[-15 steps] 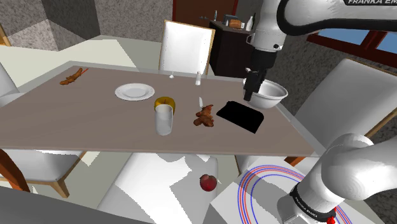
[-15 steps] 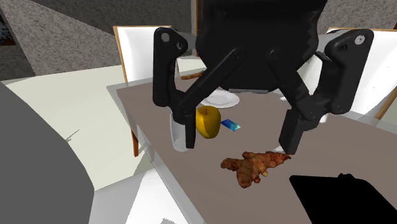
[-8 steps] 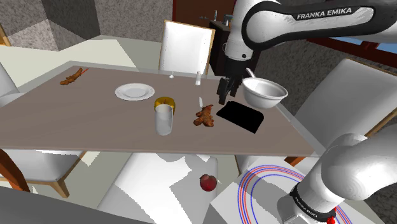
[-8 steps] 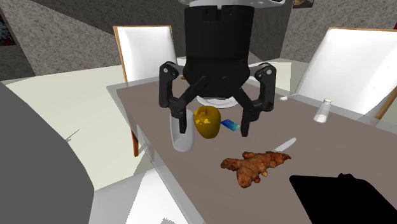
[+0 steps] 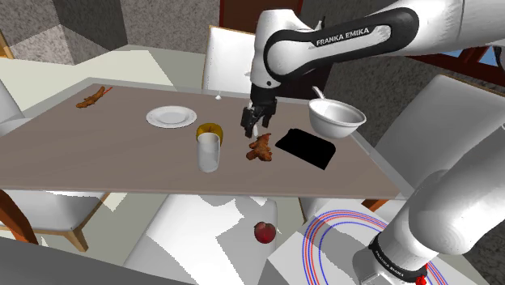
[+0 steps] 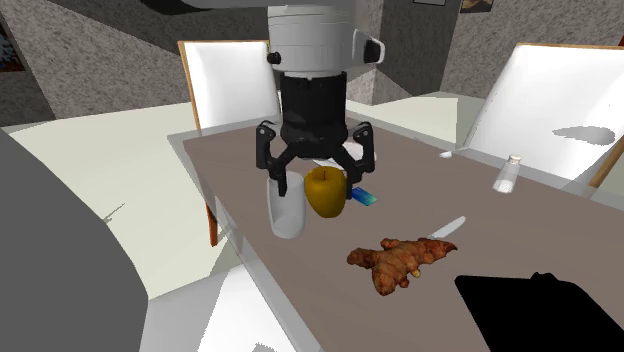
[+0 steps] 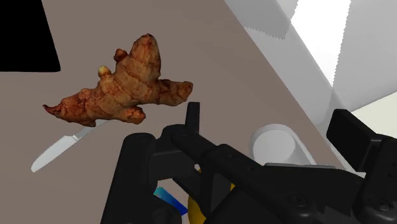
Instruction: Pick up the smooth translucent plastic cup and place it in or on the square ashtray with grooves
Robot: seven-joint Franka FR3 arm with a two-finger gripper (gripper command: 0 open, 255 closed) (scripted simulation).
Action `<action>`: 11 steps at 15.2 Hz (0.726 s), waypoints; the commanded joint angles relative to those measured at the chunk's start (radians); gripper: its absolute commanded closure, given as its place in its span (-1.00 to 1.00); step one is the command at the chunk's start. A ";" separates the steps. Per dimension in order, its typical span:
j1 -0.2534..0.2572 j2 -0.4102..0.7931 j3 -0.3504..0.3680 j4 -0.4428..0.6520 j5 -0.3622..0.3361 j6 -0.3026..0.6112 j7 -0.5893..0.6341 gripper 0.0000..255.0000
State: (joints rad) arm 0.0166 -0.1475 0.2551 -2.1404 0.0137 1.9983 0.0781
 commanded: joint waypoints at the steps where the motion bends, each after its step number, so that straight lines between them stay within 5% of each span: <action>1: 0.004 0.072 0.015 0.055 -0.023 0.023 0.036 -1.00; 11: 0.065 0.462 0.032 0.403 -0.176 0.077 0.193 -1.00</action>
State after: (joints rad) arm 0.0728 0.2728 0.2891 -1.7858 -0.1464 2.0799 0.2585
